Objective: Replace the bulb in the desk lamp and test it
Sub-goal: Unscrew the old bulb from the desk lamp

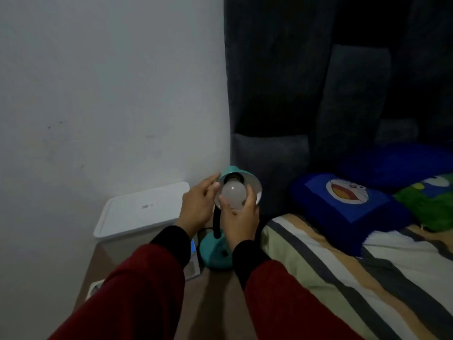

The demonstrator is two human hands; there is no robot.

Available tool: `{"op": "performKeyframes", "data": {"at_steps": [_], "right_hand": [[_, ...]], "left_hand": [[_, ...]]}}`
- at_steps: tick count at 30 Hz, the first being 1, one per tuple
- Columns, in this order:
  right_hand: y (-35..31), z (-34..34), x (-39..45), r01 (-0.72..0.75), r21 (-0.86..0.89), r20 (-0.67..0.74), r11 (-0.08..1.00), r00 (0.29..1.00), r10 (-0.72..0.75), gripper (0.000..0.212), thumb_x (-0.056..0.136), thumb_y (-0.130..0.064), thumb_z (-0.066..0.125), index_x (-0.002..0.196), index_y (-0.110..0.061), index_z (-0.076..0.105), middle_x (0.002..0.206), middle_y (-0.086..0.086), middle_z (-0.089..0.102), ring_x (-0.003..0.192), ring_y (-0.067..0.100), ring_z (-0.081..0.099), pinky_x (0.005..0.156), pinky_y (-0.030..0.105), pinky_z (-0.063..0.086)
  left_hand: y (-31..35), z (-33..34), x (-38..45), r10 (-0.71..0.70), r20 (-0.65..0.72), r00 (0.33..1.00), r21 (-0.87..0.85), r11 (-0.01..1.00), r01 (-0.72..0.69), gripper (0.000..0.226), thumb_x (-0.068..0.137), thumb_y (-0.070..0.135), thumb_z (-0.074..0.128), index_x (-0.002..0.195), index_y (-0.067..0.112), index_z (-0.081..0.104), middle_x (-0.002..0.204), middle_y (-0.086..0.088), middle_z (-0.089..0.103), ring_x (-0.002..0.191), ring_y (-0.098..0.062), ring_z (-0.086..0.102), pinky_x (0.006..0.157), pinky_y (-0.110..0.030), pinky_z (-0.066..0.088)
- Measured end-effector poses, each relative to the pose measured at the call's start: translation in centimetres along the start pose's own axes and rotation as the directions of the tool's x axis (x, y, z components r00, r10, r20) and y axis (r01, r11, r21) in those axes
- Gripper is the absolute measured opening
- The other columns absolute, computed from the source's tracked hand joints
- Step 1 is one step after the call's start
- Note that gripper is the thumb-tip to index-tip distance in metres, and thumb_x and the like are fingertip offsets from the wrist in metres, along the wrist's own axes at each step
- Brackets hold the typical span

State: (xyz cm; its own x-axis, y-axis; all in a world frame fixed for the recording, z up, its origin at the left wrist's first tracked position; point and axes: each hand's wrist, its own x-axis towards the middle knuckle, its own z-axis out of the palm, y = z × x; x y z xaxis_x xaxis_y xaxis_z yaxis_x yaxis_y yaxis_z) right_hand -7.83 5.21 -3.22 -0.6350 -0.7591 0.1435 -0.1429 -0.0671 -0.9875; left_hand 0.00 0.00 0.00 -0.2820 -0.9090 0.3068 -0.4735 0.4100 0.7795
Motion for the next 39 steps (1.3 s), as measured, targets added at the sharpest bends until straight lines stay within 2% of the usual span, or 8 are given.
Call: {"op": "performKeyframes", "data": {"at_steps": [2,7,12,14,19,23,27,39], "right_hand": [[0.1,0.8,0.6,-0.035,0.025,-0.029,0.999,0.999,0.036,0.073,0.085,-0.038,0.064,0.146,-0.023,0.027,0.145,0.010,0.039,0.090,0.005,0.047,0.078,0.015,0.036],[1.0,1.5,2.5,-0.003,0.000,-0.067,1.000,0.998,0.003,0.063,0.084,-0.035,0.066,0.139,-0.020,0.040,0.137,0.012,0.048,0.120,0.023,0.051,0.087,0.021,0.040],[1.5,1.2,2.6,0.163,-0.239,0.007,0.957,0.986,-0.166,0.056,0.087,-0.012,0.063,0.138,-0.024,0.046,0.139,0.009,0.033,0.128,0.021,0.040,0.102,0.016,0.031],[1.9,1.4,2.4,0.212,-0.296,0.020,0.931,0.976,-0.216,0.061,0.085,-0.006,0.063,0.139,-0.027,0.043,0.145,0.008,0.025,0.134,0.022,0.033,0.113,0.025,0.030],[1.6,2.1,2.4,-0.026,-0.066,-0.113,0.997,0.993,0.019,0.080,0.078,-0.023,0.074,0.144,-0.019,0.030,0.147,0.012,0.035,0.132,0.026,0.041,0.108,0.033,0.040],[1.3,2.4,2.1,0.112,-0.155,-0.073,0.981,0.990,-0.125,0.071,0.085,0.002,0.058,0.144,-0.028,0.033,0.151,0.007,0.022,0.135,0.023,0.036,0.105,0.024,0.035],[1.1,2.3,2.3,0.043,-0.106,-0.100,0.993,0.994,-0.054,0.075,0.082,-0.018,0.070,0.145,-0.026,0.029,0.151,0.009,0.022,0.135,0.024,0.036,0.101,0.022,0.036],[1.8,2.4,2.4,0.044,-0.090,-0.099,0.995,0.994,-0.052,0.079,0.081,-0.014,0.071,0.146,-0.026,0.028,0.153,0.007,0.020,0.138,0.022,0.033,0.105,0.024,0.034]], "left_hand": [[-0.5,0.4,0.5,-0.018,-0.016,1.000,-0.073,0.997,0.016,0.033,0.097,0.026,0.048,0.129,0.029,0.057,0.134,0.004,0.060,0.126,-0.012,0.052,0.105,-0.016,0.033],[-2.5,1.0,2.0,-0.036,-0.019,0.999,-0.282,0.959,0.029,0.026,0.094,0.022,0.053,0.114,0.031,0.068,0.118,0.003,0.070,0.112,-0.017,0.063,0.101,-0.045,0.050],[-2.8,1.3,2.6,-0.055,-0.050,0.997,-0.345,0.938,0.034,0.025,0.094,0.017,0.054,0.108,0.029,0.071,0.110,-0.001,0.072,0.105,-0.021,0.066,0.096,-0.047,0.053],[-2.8,1.5,2.6,-0.054,-0.041,0.998,-0.358,0.933,0.035,0.025,0.093,0.018,0.054,0.107,0.030,0.071,0.110,-0.001,0.073,0.105,-0.021,0.067,0.096,-0.047,0.053],[-3.0,1.6,2.9,-0.056,-0.049,0.997,-0.355,0.934,0.035,0.025,0.094,0.018,0.053,0.109,0.030,0.070,0.114,0.000,0.071,0.109,-0.020,0.065,0.098,-0.047,0.052],[-2.8,1.4,2.8,-0.060,-0.054,0.997,-0.364,0.931,0.036,0.028,0.093,0.018,0.054,0.098,0.041,0.070,0.111,0.000,0.072,0.106,-0.019,0.066,0.097,-0.046,0.053],[-3.0,1.5,2.9,-0.058,-0.044,0.997,-0.371,0.928,0.037,0.026,0.094,0.018,0.053,0.109,0.030,0.070,0.113,0.000,0.071,0.107,-0.020,0.065,0.097,-0.046,0.053],[-3.2,1.4,3.1,-0.033,-0.036,0.999,-0.359,0.933,0.018,0.029,0.094,0.017,0.052,0.101,0.039,0.070,0.111,0.001,0.072,0.106,-0.020,0.065,0.095,-0.047,0.053]]}}
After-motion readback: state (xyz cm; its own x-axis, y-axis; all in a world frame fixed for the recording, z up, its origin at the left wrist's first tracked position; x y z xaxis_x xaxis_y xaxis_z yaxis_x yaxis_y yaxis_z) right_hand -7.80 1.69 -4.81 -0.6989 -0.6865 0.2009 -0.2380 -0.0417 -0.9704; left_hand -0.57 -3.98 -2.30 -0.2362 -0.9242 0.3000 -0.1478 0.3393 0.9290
